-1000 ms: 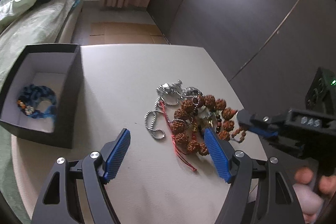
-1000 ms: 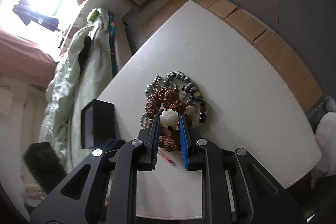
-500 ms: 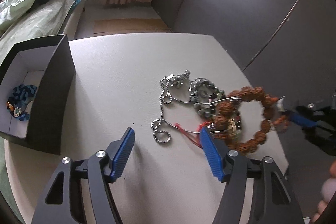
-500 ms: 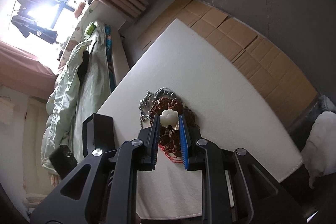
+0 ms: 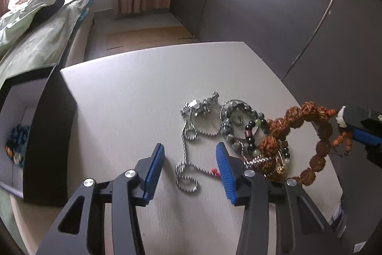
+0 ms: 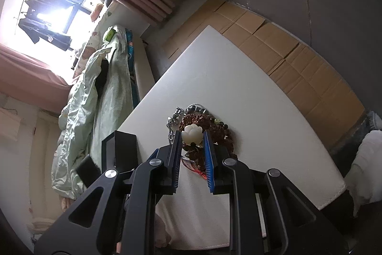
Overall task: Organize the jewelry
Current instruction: 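Grasp the brown bead bracelet with the right gripper, then lift the brown bracelet with the right gripper while the left gripper grasps the silver chain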
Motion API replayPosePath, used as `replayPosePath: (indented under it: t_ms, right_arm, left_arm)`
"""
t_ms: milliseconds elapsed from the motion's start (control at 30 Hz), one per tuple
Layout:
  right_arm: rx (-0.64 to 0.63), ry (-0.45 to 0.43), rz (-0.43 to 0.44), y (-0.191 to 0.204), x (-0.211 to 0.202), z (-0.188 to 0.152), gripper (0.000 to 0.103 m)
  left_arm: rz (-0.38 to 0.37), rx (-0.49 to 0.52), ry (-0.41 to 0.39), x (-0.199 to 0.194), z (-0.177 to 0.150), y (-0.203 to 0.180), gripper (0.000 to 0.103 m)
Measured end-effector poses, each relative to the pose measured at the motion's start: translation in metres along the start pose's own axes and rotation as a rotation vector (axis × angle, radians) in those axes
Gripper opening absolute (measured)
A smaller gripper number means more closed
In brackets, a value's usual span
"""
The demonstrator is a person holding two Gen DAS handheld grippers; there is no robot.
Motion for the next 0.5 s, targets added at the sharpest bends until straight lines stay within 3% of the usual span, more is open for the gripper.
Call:
replayPosePath:
  t_ms: [267, 500]
  right_arm:
    - [0.028, -0.005, 0.032, 0.000, -0.004, 0.006, 0.019]
    - [0.033, -0.012, 0.041, -0.002, -0.009, 0.011, 0.019]
  left_arm:
    - [0.030, 0.040, 0.008, 0.018, 0.035, -0.003, 0.042]
    - [0.104, 0.133, 0.028, 0.036, 0.038, -0.009, 0.040]
Point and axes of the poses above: each gripper's, at about its wrist camera, not at the fingertips, and x roughly the way its jaws point, y to its left, z to its top, the point moved 10 cm from there along x, roughly the way its jaws point, and after that the axes turned 5 degrees about -z, right-handed, at the moved point
